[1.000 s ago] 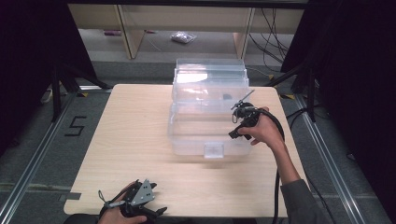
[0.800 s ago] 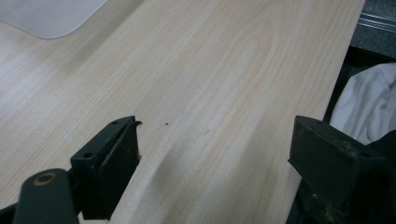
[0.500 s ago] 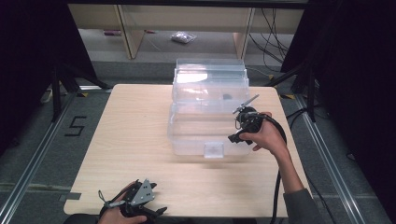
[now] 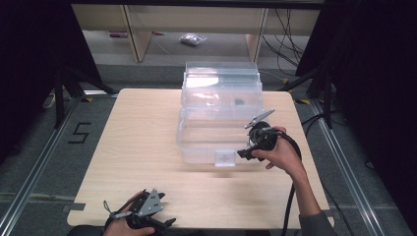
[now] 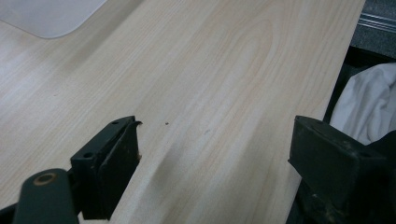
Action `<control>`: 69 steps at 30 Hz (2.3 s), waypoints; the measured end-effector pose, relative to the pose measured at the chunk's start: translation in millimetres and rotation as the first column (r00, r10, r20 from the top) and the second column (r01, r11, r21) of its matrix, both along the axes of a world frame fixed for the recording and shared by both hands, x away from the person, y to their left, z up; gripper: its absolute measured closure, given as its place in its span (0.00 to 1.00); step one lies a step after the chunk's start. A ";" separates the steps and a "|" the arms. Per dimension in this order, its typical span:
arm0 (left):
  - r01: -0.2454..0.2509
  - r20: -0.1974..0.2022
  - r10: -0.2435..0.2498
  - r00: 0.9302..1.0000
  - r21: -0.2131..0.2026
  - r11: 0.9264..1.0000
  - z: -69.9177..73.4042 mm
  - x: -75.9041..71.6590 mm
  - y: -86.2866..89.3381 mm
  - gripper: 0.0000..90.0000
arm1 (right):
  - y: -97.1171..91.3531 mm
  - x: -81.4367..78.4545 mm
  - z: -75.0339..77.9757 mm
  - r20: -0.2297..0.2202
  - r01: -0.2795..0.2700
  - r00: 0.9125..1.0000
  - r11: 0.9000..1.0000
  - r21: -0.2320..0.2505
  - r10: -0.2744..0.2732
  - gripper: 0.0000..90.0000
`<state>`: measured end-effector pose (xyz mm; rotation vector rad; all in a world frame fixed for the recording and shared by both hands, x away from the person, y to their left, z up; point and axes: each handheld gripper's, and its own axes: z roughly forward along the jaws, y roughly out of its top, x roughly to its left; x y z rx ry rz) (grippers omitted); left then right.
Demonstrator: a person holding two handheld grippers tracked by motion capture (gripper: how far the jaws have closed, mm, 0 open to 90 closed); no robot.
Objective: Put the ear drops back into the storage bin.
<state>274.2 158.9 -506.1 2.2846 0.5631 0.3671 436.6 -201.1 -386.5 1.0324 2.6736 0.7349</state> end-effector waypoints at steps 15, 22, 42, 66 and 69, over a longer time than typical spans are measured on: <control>0.012 0.011 -0.012 1.000 0.005 1.000 1.4 -0.1 0.2 0.17 | -5.4 -12.8 8.1 0.038 0.011 0.999 1.000 0.028 -0.012 0.27; -0.002 0.008 0.002 1.000 -0.001 1.000 1.0 -1.4 -0.2 0.17 | -4.6 -18.1 6.4 0.041 0.029 0.999 0.999 0.038 -0.030 0.24; 0.001 0.004 -0.001 1.000 -0.006 1.000 1.2 -1.4 -0.6 0.17 | -5.2 -44.8 -6.5 0.099 0.014 0.995 0.997 0.078 -0.021 0.21; 0.005 0.013 -0.005 1.000 0.001 1.000 1.2 -1.4 0.2 0.17 | -3.9 -71.4 -22.9 0.130 0.004 0.991 0.995 0.095 -0.016 0.21; 0.009 0.014 -0.009 1.000 0.002 1.000 1.3 -1.6 0.3 0.17 | -3.8 -72.6 -26.8 0.151 -0.017 0.989 0.996 0.091 0.003 0.21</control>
